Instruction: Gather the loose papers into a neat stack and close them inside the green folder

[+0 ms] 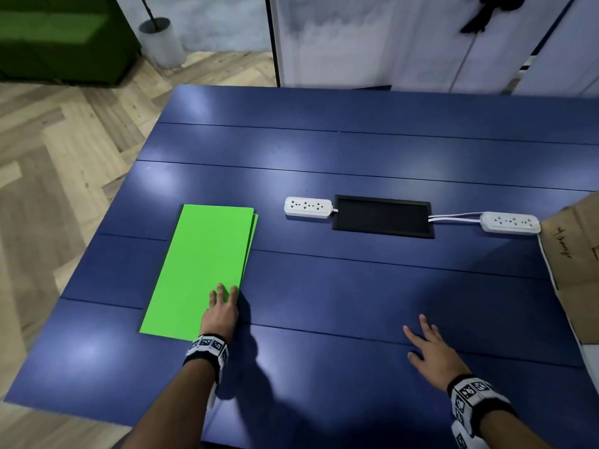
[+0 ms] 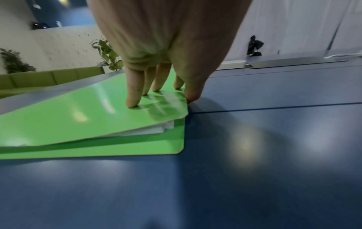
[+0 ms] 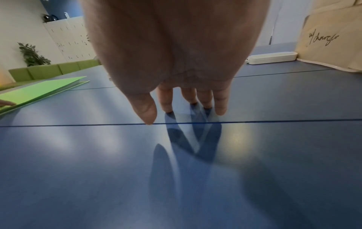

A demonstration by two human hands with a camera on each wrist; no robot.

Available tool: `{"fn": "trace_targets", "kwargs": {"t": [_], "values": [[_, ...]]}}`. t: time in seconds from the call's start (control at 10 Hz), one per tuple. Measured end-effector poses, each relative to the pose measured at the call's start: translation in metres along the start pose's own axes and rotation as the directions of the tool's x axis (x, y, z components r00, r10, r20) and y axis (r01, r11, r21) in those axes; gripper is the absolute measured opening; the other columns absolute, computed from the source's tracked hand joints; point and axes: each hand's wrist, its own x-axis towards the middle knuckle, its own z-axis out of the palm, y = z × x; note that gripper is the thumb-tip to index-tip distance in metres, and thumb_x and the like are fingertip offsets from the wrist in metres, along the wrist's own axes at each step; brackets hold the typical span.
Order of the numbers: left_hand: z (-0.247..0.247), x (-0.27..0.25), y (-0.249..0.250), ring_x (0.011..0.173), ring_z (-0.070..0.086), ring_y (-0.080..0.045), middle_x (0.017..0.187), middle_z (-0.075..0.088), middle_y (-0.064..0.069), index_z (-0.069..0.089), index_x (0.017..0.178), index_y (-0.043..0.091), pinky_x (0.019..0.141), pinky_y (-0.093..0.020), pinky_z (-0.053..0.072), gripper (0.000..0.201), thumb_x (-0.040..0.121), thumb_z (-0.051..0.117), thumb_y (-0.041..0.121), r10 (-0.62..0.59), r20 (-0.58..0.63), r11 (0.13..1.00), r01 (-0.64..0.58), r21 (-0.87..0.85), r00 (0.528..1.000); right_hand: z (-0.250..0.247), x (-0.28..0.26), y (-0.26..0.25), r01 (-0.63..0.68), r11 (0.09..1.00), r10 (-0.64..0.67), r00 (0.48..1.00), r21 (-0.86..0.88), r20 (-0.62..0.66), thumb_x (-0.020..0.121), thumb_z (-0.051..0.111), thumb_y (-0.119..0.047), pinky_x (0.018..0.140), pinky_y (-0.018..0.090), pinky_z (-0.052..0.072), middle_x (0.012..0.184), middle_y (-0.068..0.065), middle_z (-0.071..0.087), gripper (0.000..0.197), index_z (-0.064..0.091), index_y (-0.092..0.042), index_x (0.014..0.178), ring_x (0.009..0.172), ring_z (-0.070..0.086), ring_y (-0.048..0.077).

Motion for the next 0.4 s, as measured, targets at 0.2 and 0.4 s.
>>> {"fn": "trace_targets", "kwargs": {"t": [0.2,0.4], "values": [[-0.006,0.008,-0.011,0.151,0.017,-0.037,0.164,0.014,-0.015,0.024,0.155,0.023,0.107,-0.05,0.043,0.061,0.098,0.037,0.006,-0.021,-0.012,1.0,0.021,-0.023,1.0,-0.001,-0.002,0.01,0.045,0.998,-0.044,0.999,0.052,-0.023,0.103,0.048,-0.034,0.119,0.033,0.03,0.166,-0.007,-0.021,0.061,0.023,-0.034,0.159,0.157,-0.005,0.022],[-0.001,-0.014,-0.013,0.152,0.015,-0.033,0.166,0.012,-0.013,0.02,0.158,0.023,0.116,-0.047,0.032,0.066,0.097,0.046,0.023,0.013,-0.022,1.0,-0.013,-0.001,1.0,-0.02,-0.011,0.01,0.054,0.969,-0.033,0.995,0.242,-0.089,0.101,0.055,-0.035,0.123,0.031,0.021,0.17,-0.004,-0.001,0.06,0.032,-0.03,0.156,0.157,0.007,0.018]]}}
